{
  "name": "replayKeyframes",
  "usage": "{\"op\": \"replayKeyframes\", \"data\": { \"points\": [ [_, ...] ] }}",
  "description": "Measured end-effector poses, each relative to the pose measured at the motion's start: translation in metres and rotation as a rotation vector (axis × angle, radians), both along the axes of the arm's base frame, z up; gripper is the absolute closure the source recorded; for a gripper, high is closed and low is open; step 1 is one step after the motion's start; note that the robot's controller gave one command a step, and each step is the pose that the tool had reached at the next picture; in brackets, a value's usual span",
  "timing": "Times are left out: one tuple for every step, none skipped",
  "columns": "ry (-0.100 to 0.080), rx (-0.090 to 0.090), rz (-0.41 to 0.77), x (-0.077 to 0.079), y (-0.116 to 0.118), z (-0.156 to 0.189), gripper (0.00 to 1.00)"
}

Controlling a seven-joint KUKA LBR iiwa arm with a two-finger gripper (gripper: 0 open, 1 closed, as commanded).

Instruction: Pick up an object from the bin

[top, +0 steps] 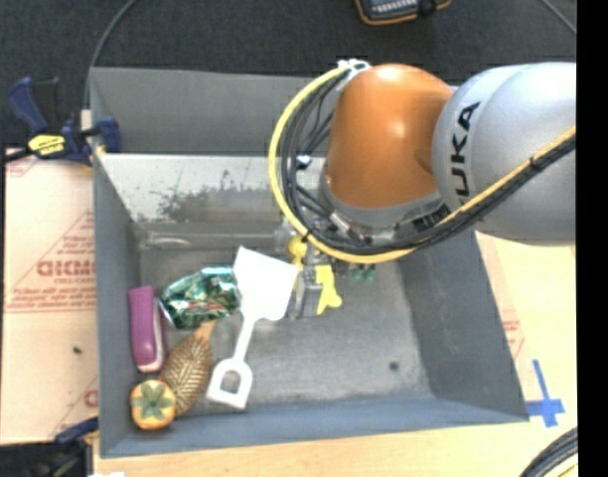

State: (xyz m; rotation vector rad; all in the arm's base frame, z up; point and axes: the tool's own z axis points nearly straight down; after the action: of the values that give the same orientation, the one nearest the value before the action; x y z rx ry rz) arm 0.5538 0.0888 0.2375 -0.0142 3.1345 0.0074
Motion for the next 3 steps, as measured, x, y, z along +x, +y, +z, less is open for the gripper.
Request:
{"op": "replayKeyframes", "data": {
  "points": [
    [0.002,-0.004,-0.006,0.001,-0.005,-0.002,0.0],
    [0.0,-0.002,0.16,0.067,0.075,-0.079,0.0],
    [-0.004,-0.004,0.126,0.062,0.07,-0.077,0.0]
  ]
}}
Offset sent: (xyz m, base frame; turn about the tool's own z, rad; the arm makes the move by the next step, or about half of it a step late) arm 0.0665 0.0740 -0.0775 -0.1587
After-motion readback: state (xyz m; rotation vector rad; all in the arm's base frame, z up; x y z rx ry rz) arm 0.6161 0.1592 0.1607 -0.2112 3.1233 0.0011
